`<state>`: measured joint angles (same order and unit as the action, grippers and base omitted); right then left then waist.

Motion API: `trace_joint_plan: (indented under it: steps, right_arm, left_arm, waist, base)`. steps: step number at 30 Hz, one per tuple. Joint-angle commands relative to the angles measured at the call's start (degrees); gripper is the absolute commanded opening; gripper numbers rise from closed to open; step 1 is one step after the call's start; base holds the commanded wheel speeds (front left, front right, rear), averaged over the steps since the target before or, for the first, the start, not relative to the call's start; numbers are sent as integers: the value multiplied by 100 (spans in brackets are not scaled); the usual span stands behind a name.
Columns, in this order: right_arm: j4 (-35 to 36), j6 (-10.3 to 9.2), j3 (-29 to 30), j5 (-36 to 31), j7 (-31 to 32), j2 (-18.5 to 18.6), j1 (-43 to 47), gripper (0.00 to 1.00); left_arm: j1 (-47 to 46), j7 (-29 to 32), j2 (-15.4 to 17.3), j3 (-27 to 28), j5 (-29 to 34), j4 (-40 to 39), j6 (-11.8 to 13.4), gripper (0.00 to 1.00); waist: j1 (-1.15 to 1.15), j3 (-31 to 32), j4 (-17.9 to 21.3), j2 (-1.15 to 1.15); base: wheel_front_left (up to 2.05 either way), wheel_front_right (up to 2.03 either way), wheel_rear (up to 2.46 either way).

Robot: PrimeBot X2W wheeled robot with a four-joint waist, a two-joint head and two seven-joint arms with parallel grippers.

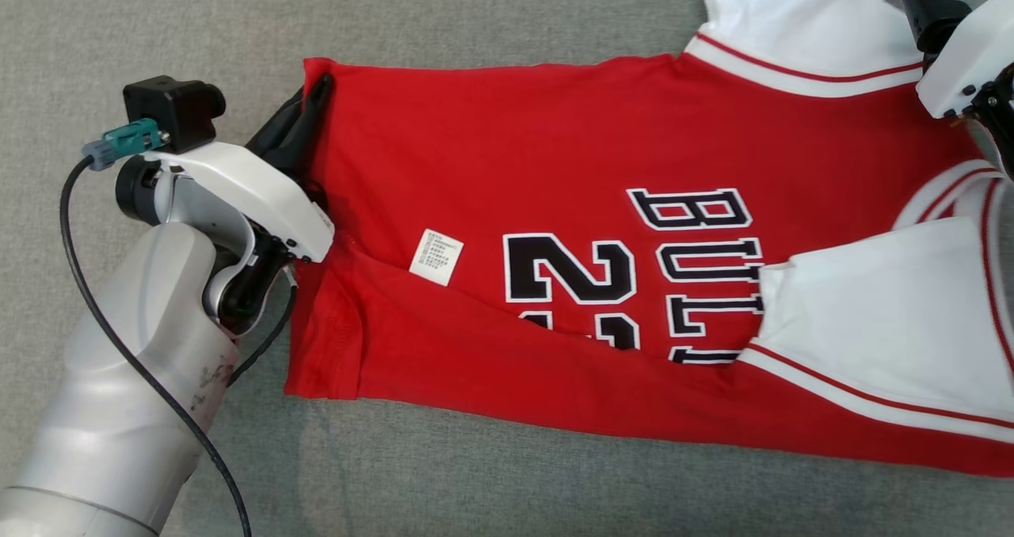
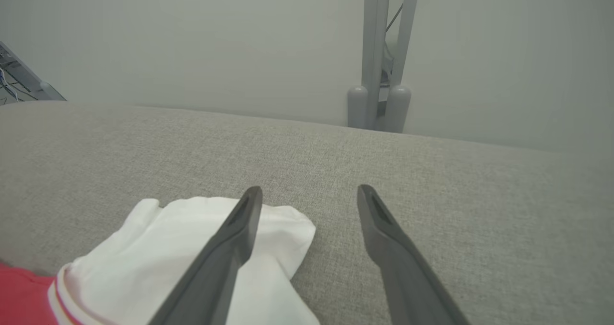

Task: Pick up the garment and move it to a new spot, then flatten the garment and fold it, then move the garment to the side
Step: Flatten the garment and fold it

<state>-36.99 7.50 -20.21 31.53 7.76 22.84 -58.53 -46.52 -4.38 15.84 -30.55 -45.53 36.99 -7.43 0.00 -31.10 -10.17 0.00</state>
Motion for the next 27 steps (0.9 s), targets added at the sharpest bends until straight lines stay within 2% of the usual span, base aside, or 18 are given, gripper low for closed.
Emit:
trace_joint_plan:
  steps: [1,5,6,7,8,9,27]
  right_arm:
    - [-138,-4,-134,103,103,107,-91,100]
    - [-357,-3,-827,521,367,315,-369,100]
    - [-382,-3,-957,592,422,363,-402,84]
    - [-388,-3,-1064,676,437,406,-437,50]
    - [-392,-3,-1143,754,447,448,-474,35]
    - [-393,-3,-1229,832,442,481,-504,0]
    - [15,-3,-1934,1852,-379,798,-915,0]
  left_arm:
    - [-137,-61,13,-56,-55,35,-5,0]
    - [-266,-237,-6,-324,-181,139,-5,0]
    - [-278,-271,0,-365,-210,160,-5,0]
    - [-291,-294,7,-411,-232,181,-5,0]
    - [-310,-329,19,-445,-272,205,-5,0]
    - [-334,-348,32,-477,-291,230,-4,0]
    - [-443,-748,395,-564,-774,69,-4,0]
  waist:
    - [0,-133,-151,0]
    - [0,-200,-230,0]
    - [0,-201,-233,0]
    - [0,-201,-234,0]
    - [0,-200,-232,0]
    - [0,-197,-227,0]
    - [0,0,-14,0]
  base:
    - [0,0,0]
    - [0,0,0]
    - [0,0,0]
    - [0,0,0]
    - [0,0,0]
    - [0,0,0]
    - [0,0,0]
